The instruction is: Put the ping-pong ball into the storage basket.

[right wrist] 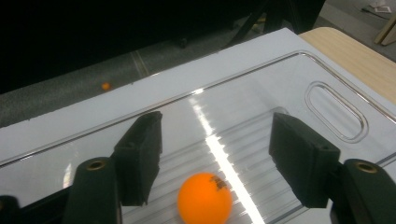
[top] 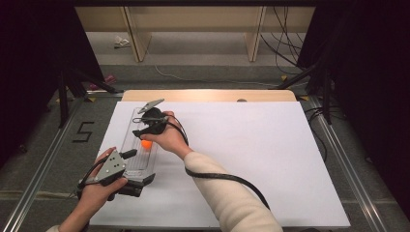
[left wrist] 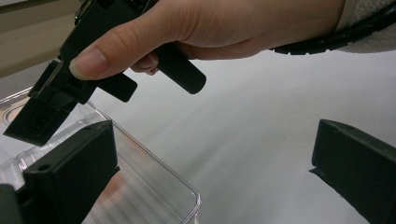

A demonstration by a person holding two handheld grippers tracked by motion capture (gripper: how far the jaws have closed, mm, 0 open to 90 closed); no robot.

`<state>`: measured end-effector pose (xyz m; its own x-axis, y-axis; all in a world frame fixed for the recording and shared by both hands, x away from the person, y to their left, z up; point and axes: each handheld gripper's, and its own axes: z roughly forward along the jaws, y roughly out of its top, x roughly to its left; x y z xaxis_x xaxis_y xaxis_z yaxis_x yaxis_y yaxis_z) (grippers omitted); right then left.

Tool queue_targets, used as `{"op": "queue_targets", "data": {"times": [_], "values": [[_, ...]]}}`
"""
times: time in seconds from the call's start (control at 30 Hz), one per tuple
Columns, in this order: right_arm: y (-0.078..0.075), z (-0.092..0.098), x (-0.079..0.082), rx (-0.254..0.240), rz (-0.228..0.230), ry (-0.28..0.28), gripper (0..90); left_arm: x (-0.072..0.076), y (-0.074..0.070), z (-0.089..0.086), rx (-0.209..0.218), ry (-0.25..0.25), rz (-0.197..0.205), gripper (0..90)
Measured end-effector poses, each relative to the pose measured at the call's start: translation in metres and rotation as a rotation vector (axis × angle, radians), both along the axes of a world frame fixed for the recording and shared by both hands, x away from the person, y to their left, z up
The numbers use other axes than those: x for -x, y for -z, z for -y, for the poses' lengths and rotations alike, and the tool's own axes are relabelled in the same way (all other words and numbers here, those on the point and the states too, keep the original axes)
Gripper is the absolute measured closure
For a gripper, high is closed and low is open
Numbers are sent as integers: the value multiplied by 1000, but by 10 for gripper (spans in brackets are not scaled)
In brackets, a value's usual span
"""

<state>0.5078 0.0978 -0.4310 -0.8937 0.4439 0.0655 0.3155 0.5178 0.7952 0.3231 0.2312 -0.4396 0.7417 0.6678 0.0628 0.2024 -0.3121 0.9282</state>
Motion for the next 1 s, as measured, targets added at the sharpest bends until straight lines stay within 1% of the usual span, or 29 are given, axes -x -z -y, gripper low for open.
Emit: {"op": "queue_targets", "data": {"times": [0.07,0.2,0.3,0.5,0.63,1.0], "values": [[0,0,0,-3,-3,-3,295,0,0,0,-1,0,0,0],[-3,3,2,-13,7,6,236,0,0,0,0,0,1,0],[-4,6,3,-10,17,13,183,0,0,0,-3,0,1,0],[-7,15,5,-17,31,35,166,0,0,0,-2,-2,0,0],[-10,22,7,-20,39,37,166,0,0,0,-2,-3,0,0],[-14,40,10,-18,43,53,165,0,0,0,2,-4,-1,0]]}}
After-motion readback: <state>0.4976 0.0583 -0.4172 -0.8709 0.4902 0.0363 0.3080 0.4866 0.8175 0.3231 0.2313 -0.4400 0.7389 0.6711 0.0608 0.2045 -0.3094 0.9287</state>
